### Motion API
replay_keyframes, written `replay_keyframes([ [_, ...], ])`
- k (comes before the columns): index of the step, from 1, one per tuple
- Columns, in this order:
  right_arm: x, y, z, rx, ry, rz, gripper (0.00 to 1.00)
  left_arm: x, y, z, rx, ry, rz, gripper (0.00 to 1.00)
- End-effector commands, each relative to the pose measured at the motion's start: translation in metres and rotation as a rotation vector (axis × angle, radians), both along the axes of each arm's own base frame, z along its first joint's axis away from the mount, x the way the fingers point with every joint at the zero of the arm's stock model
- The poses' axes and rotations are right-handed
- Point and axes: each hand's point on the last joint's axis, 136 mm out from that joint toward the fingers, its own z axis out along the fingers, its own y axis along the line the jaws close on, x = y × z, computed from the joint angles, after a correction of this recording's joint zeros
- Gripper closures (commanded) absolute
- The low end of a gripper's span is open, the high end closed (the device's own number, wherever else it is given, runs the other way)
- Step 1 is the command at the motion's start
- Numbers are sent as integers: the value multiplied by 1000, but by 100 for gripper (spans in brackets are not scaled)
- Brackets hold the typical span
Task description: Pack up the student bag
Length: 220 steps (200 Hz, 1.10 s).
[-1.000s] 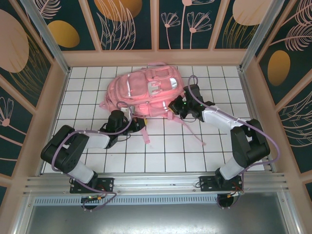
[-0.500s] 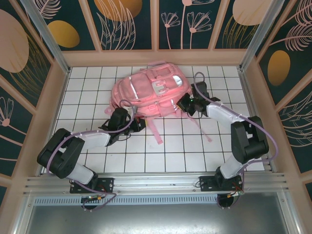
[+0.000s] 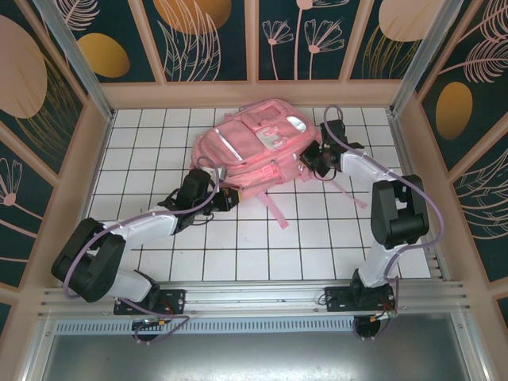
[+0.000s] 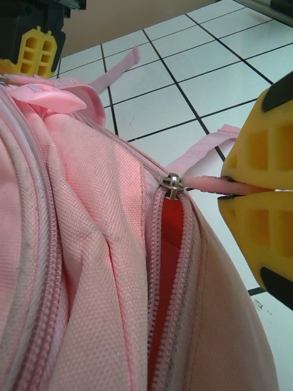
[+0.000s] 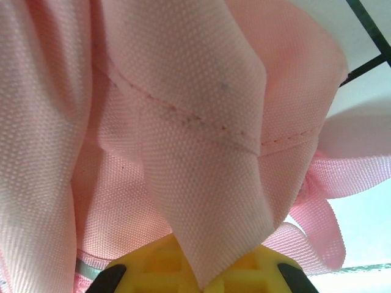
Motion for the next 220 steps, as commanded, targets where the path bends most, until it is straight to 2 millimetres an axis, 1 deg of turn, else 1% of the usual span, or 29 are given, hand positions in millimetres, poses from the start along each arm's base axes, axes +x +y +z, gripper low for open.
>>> replay_keyframes([
  [1,55,-89,25,-223,-171,-244,91,-18,28,-35,142,124,53,100],
  [13,50,-79,35,-222,-197,-217,67,-20,24,-35,145,120,41,100],
  [21,44,-71,42,-221,-218,-198,56,-21,23,-37,149,124,36,100],
  [36,32,-61,58,-223,-250,-179,42,-23,18,-37,150,126,21,100],
  [48,21,-57,69,-251,-267,-177,35,-23,15,-35,154,128,12,100],
  [63,3,-52,81,-249,-282,-176,34,-23,13,-31,146,130,15,100],
  [83,-23,-33,87,-129,-289,-151,45,-22,15,-23,137,133,38,100],
  [92,-37,-15,89,-49,-279,-118,52,-21,14,-20,132,141,45,100],
  [100,-49,3,90,18,-271,-87,57,-22,14,-20,129,162,51,100],
  [113,-68,33,85,111,-240,-42,65,-23,8,-19,122,203,34,100],
  [122,-81,56,79,162,-208,-7,67,-23,3,-20,127,235,14,100],
  [137,-96,84,65,199,-129,21,67,-23,-3,-18,136,271,-18,100],
  [142,-97,87,60,212,-101,10,67,-22,-5,-15,140,275,-27,100],
  [145,-102,96,57,222,-85,25,67,-22,-6,-14,142,277,-31,100],
  [152,-107,105,49,242,-53,22,66,-21,-6,-11,151,281,-36,100],
  [162,-110,114,42,278,-37,4,62,-20,-7,-7,156,287,-42,100],
  [180,-111,127,33,313,-22,-14,59,-22,-14,0,129,308,-63,100],
  [199,-111,141,22,330,8,0,57,-24,-19,1,97,330,-71,100],
  [220,-110,151,10,339,36,10,54,-24,-22,6,56,331,-66,100],
])
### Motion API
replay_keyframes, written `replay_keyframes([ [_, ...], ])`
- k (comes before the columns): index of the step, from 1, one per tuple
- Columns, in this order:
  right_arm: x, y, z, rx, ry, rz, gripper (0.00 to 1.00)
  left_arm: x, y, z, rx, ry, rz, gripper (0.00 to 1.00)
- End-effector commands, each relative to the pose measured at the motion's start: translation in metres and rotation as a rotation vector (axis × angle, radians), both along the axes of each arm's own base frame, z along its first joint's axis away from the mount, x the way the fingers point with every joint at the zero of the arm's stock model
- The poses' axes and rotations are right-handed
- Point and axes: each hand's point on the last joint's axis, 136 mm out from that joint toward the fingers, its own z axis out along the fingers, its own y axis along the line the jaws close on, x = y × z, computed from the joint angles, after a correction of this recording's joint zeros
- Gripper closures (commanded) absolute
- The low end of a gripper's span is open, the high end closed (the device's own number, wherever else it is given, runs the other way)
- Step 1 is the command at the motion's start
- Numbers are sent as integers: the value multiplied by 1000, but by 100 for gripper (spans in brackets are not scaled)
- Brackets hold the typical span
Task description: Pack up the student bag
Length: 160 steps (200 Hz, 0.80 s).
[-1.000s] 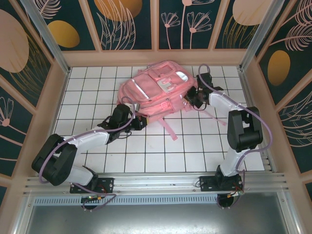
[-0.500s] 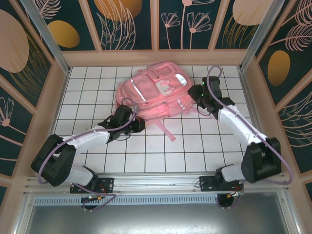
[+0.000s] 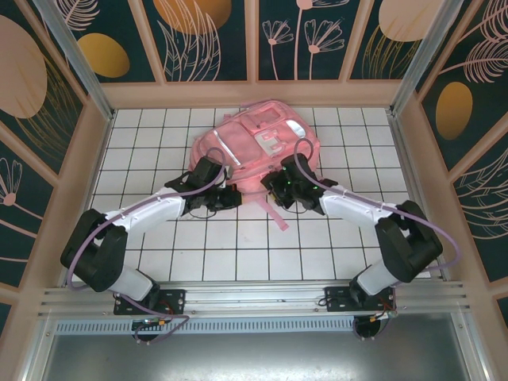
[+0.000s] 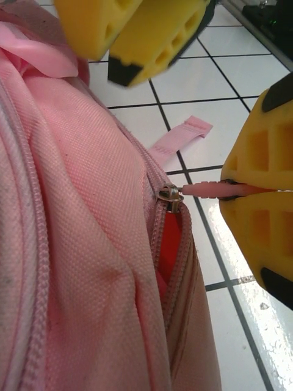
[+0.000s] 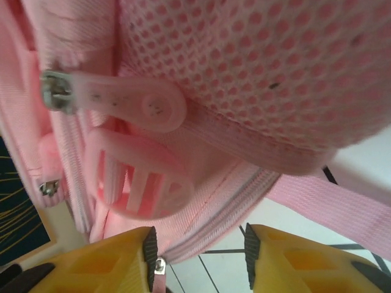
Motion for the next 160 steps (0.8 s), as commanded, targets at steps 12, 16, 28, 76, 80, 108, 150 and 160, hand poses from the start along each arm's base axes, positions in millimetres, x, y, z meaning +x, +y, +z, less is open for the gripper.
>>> replay_keyframes([
  [12,6,20,-6,76,20,-9,54,-9,-15,12,-98,51,-29,100],
  [16,6,21,-8,77,25,-8,54,-10,-16,13,-103,53,-27,100],
  [28,4,26,-15,74,34,5,54,-10,-18,17,-122,47,-25,100],
  [76,5,28,-38,40,51,9,68,-12,-27,30,-174,32,-24,100],
  [80,5,27,-39,36,50,6,72,-13,-28,30,-178,33,-27,100],
  [108,10,18,-44,1,33,-1,98,-19,-34,29,-188,42,-39,100],
  [150,20,-23,-40,-192,-38,-54,100,-17,-26,20,-113,23,-34,100],
  [160,20,-36,-39,-253,-51,-76,100,-15,-21,16,-77,22,-28,100],
])
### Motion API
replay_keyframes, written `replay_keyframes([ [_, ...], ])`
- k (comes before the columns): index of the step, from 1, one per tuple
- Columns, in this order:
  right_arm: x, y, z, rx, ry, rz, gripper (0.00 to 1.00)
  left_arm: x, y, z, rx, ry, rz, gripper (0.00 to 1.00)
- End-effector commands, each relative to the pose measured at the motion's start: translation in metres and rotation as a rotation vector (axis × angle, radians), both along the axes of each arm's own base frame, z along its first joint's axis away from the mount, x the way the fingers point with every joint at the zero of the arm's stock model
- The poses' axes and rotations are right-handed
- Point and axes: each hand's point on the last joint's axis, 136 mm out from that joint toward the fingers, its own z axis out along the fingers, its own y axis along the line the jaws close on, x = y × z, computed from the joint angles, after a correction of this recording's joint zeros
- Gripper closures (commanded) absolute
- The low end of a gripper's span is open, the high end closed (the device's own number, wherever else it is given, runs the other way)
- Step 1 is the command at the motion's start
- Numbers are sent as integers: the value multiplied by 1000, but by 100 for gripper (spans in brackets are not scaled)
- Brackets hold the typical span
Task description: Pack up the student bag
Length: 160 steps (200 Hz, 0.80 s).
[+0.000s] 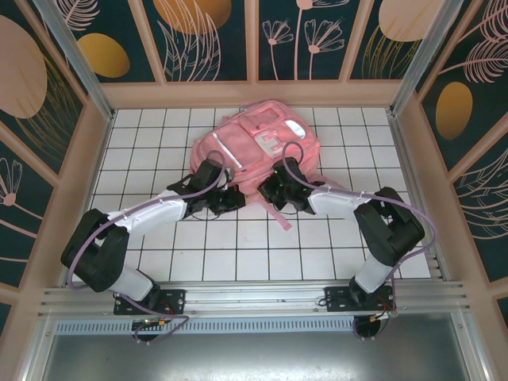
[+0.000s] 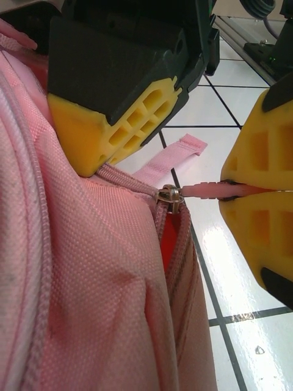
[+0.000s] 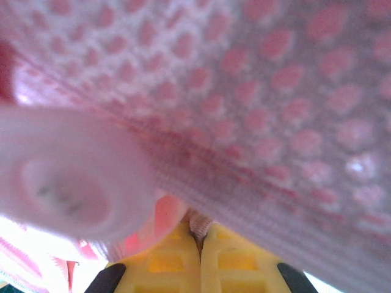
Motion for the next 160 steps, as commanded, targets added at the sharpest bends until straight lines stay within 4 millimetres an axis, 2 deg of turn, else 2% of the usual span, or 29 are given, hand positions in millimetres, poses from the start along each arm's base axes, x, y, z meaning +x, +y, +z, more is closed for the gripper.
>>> replay_keyframes([
  [1,9,-50,-8,-237,-46,-98,100,-7,-8,15,-2,-40,-70,100],
  [41,5,-95,-5,-406,-69,-199,100,-2,13,1,161,-32,-40,100],
  [76,2,-109,-10,-420,-55,-216,100,-6,27,-7,232,-11,-16,100],
  [91,1,-106,-12,-398,-51,-212,100,-12,28,-15,229,20,-14,100],
  [109,1,-94,-13,-343,-53,-182,100,-17,21,-18,170,52,-12,100],
  [138,2,-68,-9,-324,-66,-119,100,-18,-2,-6,42,80,-11,100],
  [160,3,-51,-6,-314,-77,-87,100,-15,-21,-1,29,88,-31,100],
])
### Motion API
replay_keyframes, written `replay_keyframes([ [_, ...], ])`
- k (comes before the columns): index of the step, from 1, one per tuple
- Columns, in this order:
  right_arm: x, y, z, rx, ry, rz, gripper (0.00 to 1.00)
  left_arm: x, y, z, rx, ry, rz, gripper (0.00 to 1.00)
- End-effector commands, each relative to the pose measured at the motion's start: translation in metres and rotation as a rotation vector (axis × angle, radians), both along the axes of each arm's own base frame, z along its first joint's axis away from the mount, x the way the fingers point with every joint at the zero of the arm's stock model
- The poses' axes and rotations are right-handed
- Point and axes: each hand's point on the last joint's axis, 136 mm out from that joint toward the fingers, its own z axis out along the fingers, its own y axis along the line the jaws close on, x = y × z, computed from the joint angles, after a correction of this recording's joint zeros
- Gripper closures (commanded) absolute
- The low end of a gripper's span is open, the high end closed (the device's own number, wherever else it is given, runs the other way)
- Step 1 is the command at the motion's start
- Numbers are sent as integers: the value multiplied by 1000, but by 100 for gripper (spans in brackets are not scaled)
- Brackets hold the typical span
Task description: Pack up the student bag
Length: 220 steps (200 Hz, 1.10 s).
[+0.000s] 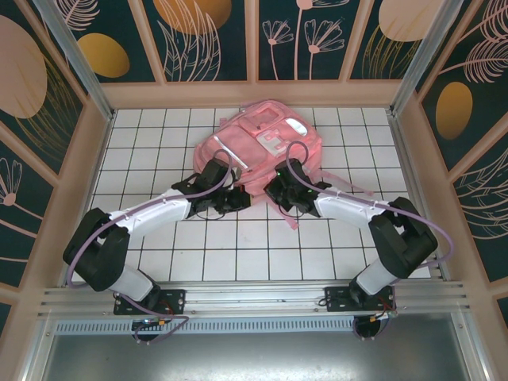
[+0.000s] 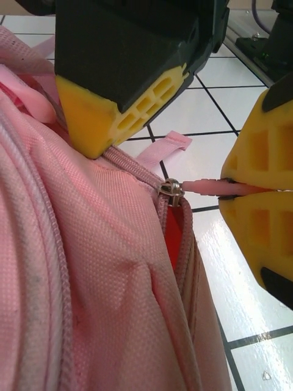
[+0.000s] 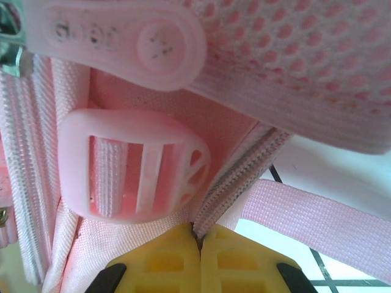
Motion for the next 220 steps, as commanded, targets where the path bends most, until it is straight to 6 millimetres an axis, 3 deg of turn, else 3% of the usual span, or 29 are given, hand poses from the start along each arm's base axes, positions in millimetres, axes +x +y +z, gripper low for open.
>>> replay_keyframes([
  [1,10,-26,-18,-165,-10,-74,100,-12,-8,-8,12,111,4,100],
  [7,9,-23,-17,-162,-11,-68,100,-9,-17,-2,-4,106,-7,100],
  [48,5,-16,-8,-145,-35,-56,100,-5,-43,-13,-4,172,-4,100],
  [90,2,-18,-6,-138,-49,-46,100,10,-59,9,-73,140,25,100],
  [93,1,-18,-6,-140,-49,-44,100,12,-60,-1,-62,158,30,100],
  [128,1,-23,-8,-168,-52,-44,100,9,-78,-10,-65,209,10,99],
  [181,0,-36,-14,-227,-46,-43,100,-7,-50,-24,48,213,3,98],
  [210,4,-50,-20,-269,-37,-59,100,-14,-24,-37,100,233,20,100],
  [220,5,-56,-22,-280,-36,-65,100,-10,-12,-29,83,220,42,100],
])
